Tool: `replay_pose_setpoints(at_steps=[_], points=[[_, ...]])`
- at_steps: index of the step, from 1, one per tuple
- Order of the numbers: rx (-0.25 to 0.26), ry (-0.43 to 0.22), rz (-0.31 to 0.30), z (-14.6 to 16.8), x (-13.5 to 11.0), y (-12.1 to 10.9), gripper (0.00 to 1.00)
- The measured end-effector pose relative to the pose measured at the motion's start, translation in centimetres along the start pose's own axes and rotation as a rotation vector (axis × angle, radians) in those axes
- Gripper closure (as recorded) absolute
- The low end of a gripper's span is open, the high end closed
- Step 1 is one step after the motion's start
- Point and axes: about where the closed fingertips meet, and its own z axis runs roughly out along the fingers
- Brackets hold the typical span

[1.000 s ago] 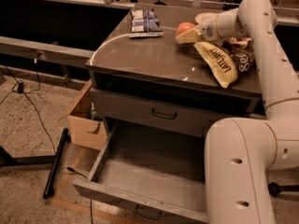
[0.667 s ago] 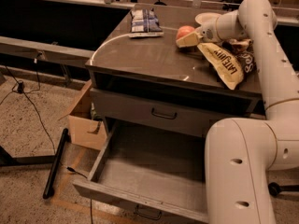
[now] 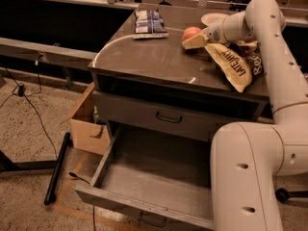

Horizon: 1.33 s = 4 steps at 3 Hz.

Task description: Pick apple from paper bowl and place on counter

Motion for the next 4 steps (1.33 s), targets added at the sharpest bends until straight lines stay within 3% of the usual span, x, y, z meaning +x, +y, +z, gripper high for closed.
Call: replay_pose_setpoints(at_steps=[1,2,3,4], points=[[0.002,0.002,-0.006,0.0,0.1,-0.1,0.13],[0.005,0.001,-0.011,0.0,0.2,-0.2,0.0],[0.016,-0.016,-0.011,-0.2,-0.5,-0.5,0.0],[0.075,-0.079,0.018,-1.0,-2.4,-1.9,0.0]])
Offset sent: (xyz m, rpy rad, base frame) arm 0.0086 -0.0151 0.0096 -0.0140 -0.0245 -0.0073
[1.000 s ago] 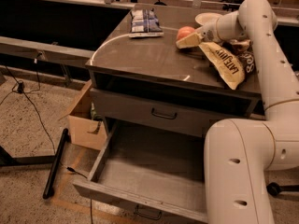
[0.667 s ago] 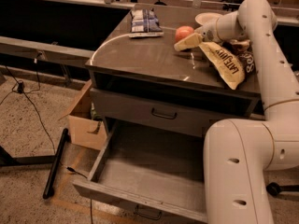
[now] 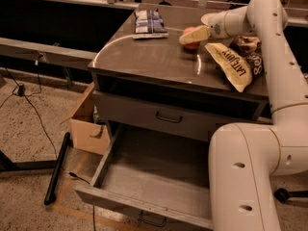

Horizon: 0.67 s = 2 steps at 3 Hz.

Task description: Pick apple from paper bowl and place on counter

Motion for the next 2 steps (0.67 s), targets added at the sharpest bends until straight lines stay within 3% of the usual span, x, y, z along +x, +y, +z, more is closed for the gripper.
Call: replay_pose_setpoints(at_steps=[1,2], points=[[0.11,-0.088,0.039,-2.0,-2.9,-2.9,0.0],[0.258,-0.179,0.071,-5.3,-5.8,-6.7,0.0]])
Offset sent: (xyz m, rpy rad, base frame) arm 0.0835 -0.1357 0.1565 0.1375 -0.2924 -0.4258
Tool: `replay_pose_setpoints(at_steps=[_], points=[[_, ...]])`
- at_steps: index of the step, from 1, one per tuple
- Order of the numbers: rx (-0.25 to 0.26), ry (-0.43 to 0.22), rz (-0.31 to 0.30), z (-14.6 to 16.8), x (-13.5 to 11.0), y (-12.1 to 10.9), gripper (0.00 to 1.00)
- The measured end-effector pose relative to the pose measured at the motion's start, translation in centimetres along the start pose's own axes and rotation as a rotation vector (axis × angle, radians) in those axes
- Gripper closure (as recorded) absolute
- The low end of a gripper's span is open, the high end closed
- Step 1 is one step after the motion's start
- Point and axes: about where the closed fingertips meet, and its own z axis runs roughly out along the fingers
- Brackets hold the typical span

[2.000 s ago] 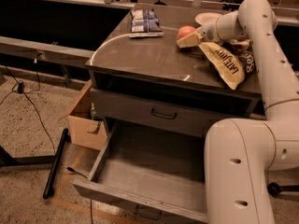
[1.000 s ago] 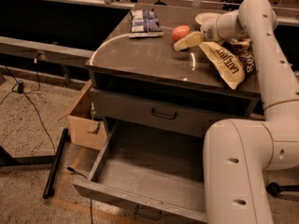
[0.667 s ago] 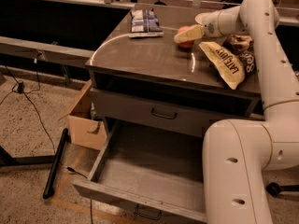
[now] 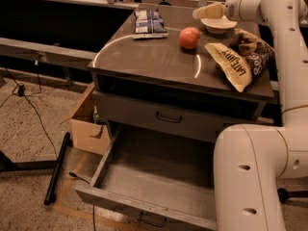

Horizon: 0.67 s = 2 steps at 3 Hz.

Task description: Pick apple from paper bowl and place on counter

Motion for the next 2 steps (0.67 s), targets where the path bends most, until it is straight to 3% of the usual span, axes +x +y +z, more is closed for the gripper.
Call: replay_pose_setpoints(at_steps=[1,2], points=[[0.18,-0.073,0.023,-1.4,-2.3,-4.8,0.0],[0.238,-0.151,0.063,-1.6,-4.2,-6.2,0.0]])
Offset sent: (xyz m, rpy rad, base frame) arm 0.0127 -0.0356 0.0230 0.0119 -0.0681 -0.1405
